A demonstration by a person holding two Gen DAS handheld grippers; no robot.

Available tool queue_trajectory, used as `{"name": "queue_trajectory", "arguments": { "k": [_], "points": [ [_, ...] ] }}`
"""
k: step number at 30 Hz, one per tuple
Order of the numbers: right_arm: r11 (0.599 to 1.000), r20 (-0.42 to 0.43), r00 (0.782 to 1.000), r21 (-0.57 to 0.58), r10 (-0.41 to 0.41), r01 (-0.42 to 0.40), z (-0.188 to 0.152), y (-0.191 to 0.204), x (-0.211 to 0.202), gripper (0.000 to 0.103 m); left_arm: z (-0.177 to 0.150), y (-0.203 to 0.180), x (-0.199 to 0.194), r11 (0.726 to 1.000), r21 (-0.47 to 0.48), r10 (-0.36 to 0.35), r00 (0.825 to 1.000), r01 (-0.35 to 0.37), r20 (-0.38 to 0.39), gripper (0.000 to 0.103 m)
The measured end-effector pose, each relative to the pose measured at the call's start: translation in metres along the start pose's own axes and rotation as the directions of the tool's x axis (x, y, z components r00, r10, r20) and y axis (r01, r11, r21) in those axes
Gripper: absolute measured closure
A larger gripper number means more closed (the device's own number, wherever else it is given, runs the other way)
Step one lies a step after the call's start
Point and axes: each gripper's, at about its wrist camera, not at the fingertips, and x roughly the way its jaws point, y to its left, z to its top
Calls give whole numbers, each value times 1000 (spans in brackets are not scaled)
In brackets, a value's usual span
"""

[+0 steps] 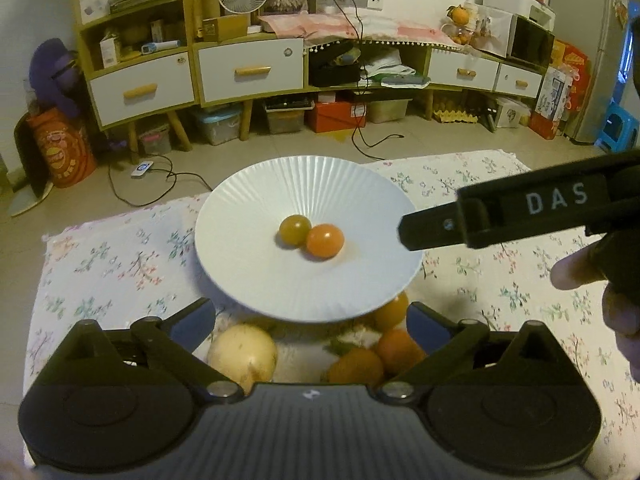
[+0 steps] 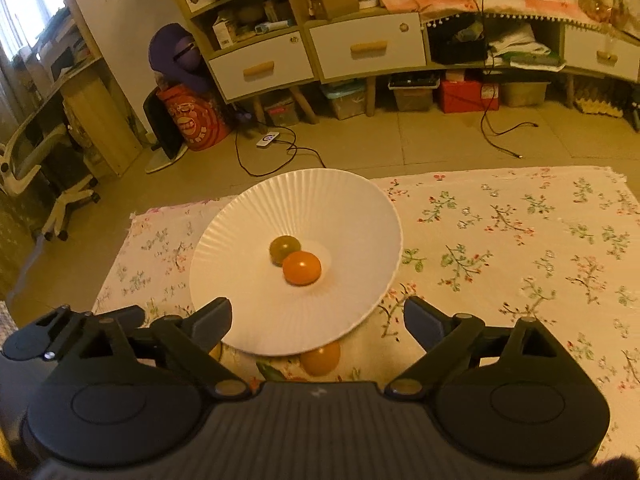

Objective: Organize fruits
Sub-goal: 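Open both grippers to drop the fruits into the bowl and withdraw, then close the left gripper on a green citrus while the right gripper grasps another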

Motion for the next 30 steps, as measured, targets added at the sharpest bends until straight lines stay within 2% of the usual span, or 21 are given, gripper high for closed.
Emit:
{"name": "queue_trajectory", "arguments": {
  "k": [8, 11, 16, 21, 26, 30],
  "points": [
    [996, 20, 997, -64, -68, 69, -20, 5, -12, 5, -13, 4, -17, 1000, 7, 22, 1000, -22, -17, 11],
    [992, 55, 995, -96, -80, 85, -30, 7, -18, 0, -20, 6, -22, 999, 11, 33, 999, -33, -20, 11],
    [984, 126, 987, -139, -96, 114, -48, 4, -24, 0, -39, 13, -28, 999, 2, 40, 999, -40, -17, 11],
    [973, 107, 991, -204, -86, 106, -59, 5, -22, 0, -56, 20, -35, 1000, 2, 14, 1000, -14, -14, 11],
    [971, 73, 996, -230, -41, 57, -74, 5, -20, 0, -66, 23, -37, 1000, 12, -1, 1000, 2, -29, 11],
    [954, 75, 997, -299, -12, 34, -85, 11, -21, 1, -72, 25, -37, 1000, 17, -1, 999, 2, -40, 11]
  ]
}}
